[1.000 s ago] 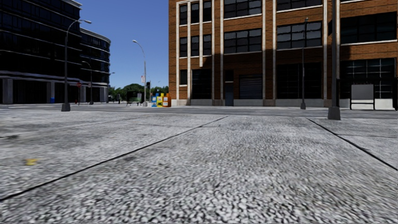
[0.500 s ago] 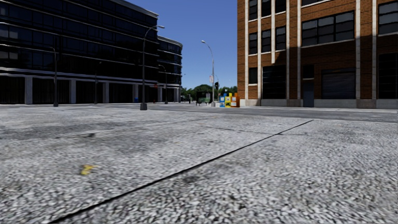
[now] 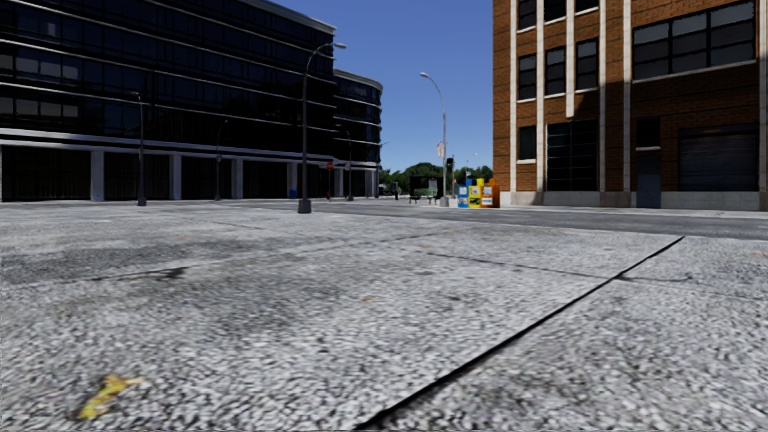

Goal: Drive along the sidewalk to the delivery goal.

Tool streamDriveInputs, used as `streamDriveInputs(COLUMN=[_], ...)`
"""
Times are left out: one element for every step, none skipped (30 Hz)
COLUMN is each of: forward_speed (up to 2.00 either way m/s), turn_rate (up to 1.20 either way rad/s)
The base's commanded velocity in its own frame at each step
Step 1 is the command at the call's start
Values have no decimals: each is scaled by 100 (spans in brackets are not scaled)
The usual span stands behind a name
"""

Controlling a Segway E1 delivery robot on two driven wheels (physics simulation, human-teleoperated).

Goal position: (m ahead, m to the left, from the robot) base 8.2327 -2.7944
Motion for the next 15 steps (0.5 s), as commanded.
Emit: streamDriveInputs(forward_speed=[170, 170, 170, 170, 170, 170, 170, 170, 170, 170, 170, 170, 170, 170, 170], turn_rate=[1, 0, 0, 0, 0, 0, 0, 0, 0, 0, 0, 0, 0, 0, 0])
